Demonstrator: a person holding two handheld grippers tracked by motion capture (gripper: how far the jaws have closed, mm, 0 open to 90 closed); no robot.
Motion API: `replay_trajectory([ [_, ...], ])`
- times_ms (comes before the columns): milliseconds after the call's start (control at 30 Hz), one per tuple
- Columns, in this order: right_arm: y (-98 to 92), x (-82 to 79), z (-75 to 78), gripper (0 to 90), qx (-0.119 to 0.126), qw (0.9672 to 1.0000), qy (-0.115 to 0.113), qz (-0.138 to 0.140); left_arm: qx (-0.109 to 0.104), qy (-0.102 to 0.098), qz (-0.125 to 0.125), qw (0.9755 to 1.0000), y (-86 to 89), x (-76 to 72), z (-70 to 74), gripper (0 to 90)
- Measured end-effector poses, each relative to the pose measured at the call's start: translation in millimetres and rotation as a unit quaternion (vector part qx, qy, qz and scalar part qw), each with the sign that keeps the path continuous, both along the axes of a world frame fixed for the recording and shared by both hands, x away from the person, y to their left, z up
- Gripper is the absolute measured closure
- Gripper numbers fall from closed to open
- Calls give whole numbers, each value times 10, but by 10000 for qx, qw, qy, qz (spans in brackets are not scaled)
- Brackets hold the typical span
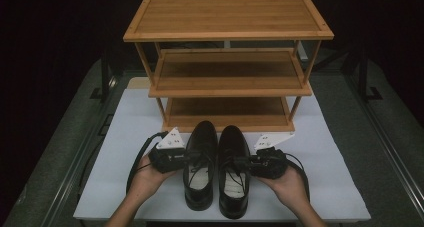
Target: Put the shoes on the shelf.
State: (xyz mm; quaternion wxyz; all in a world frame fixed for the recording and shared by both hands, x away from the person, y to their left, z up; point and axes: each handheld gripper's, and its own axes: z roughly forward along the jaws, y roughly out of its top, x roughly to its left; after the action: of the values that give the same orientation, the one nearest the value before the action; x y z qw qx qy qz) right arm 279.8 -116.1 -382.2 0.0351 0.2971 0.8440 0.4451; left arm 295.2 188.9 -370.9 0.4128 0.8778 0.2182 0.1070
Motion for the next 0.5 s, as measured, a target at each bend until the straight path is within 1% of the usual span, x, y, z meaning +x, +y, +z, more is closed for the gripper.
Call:
replay_trajectory([
  [67, 1, -5, -4, 854, -10, 10000, -31, -13, -5, 19, 4, 10000, 0, 1, -6, 858],
  [167, -2, -5, -8, 863, -6, 10000, -34, -5, -75, 48, 27, 10000, 14, 4, -12, 872],
  [233, -21, 9, -18, 864, 132, 9999, 74, -11, -113, 28, 56, 9999, 24, 0, -13, 873],
  [267, -30, 10, -21, 865, 161, 9998, 90, -28, -130, 25, 79, 9999, 30, -4, -12, 874],
  [433, -53, -10, -4, 866, 194, 9997, 38, -113, -191, 7, 182, 9997, 45, -17, -1, 875],
  [500, -61, -15, 9, 866, 208, 9997, 15, -146, -185, -28, 206, 9996, 42, -25, 4, 877],
])
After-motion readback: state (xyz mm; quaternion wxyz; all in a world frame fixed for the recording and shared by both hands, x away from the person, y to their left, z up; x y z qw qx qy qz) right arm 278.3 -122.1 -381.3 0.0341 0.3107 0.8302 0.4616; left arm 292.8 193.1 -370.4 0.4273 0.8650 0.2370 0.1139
